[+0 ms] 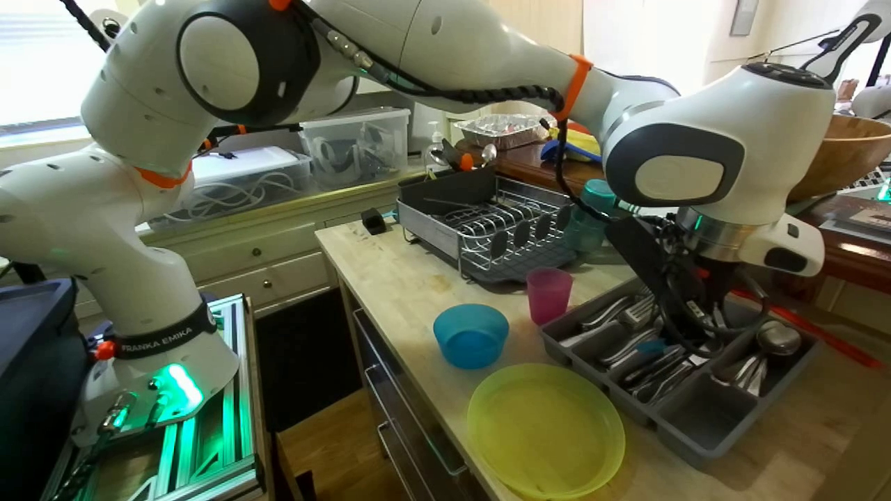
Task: Make the blue plastic knife in the utensil rack to face the opposite direction
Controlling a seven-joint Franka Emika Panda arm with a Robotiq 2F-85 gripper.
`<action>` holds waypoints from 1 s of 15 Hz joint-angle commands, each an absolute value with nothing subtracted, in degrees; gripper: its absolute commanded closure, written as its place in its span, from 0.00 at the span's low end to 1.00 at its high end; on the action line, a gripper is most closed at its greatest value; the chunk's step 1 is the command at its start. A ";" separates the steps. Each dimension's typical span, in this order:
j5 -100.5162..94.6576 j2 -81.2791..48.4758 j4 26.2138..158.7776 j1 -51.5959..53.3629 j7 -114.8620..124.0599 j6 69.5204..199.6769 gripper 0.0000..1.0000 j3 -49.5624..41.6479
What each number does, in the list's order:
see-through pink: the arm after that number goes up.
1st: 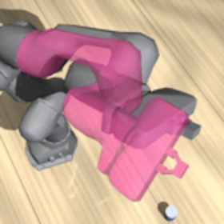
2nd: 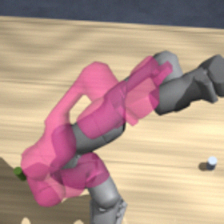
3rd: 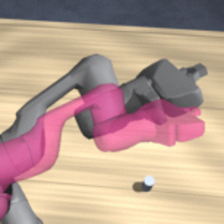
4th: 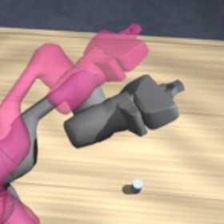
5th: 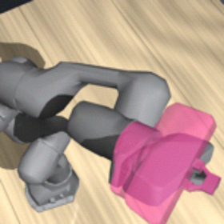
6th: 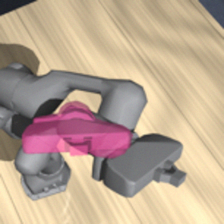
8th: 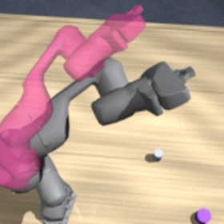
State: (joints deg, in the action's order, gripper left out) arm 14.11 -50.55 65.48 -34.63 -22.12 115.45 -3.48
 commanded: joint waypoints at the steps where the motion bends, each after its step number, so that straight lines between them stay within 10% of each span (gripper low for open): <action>1: 14.48 -51.77 62.85 -35.15 -21.87 110.76 0.98 -3.00; 15: 14.48 -53.96 47.63 -37.18 -19.61 88.77 0.98 -3.08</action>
State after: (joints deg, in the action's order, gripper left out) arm 14.11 -50.90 53.66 -36.23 -20.95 92.85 -3.42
